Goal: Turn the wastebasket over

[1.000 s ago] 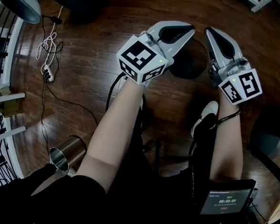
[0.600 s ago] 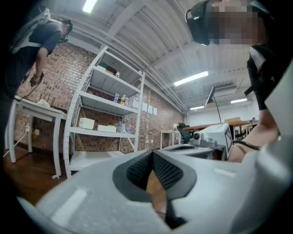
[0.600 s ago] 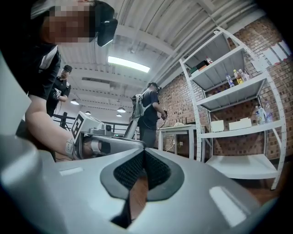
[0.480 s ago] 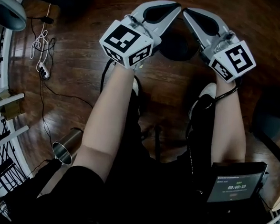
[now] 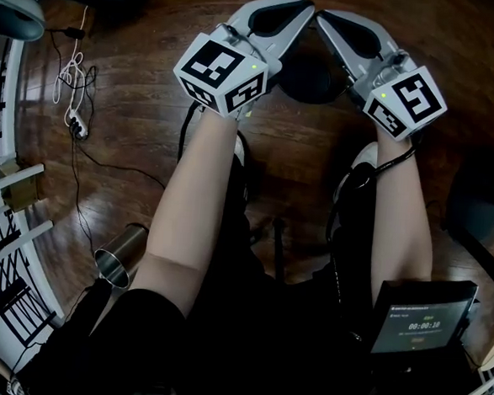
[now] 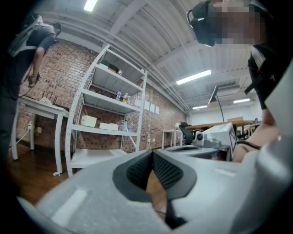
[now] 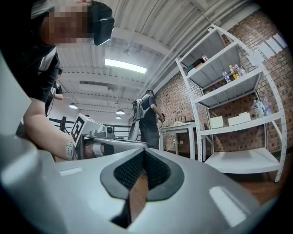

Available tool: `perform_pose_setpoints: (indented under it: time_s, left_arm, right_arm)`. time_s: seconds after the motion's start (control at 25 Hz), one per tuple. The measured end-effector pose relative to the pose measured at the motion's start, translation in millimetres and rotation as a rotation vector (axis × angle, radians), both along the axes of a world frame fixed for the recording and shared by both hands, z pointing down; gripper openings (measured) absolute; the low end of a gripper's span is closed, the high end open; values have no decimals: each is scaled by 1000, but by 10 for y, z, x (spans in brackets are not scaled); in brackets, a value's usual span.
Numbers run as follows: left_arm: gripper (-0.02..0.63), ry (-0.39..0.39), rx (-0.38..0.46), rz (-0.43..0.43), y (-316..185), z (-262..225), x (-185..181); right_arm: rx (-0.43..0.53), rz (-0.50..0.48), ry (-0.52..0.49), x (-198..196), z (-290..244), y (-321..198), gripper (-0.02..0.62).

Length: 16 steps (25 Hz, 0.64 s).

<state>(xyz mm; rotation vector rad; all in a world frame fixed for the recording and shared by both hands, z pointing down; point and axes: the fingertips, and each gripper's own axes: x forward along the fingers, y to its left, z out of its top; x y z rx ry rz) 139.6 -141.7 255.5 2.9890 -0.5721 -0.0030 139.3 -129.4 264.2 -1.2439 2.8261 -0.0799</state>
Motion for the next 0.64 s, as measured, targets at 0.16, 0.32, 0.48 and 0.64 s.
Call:
perform_pose_setpoints:
  time_s: [0.16,0.32,0.48,0.64]
  left_arm:
    - [0,1,-8,3,-4,11,-5]
    - [0,3,-16,-9,-30,18,-21]
    - [0,-2,-18,-14,-36,27,-30]
    - [0,-16,-16,-22,-48,63,-65]
  right_arm:
    - [-17,8,-30,17,3,-33,11]
    - [-44,17,-92,46,14,-79,9]
    - [-56,24,-110,53,38,-92,11]
    - [-63,22,-127,36,42,-112,11]
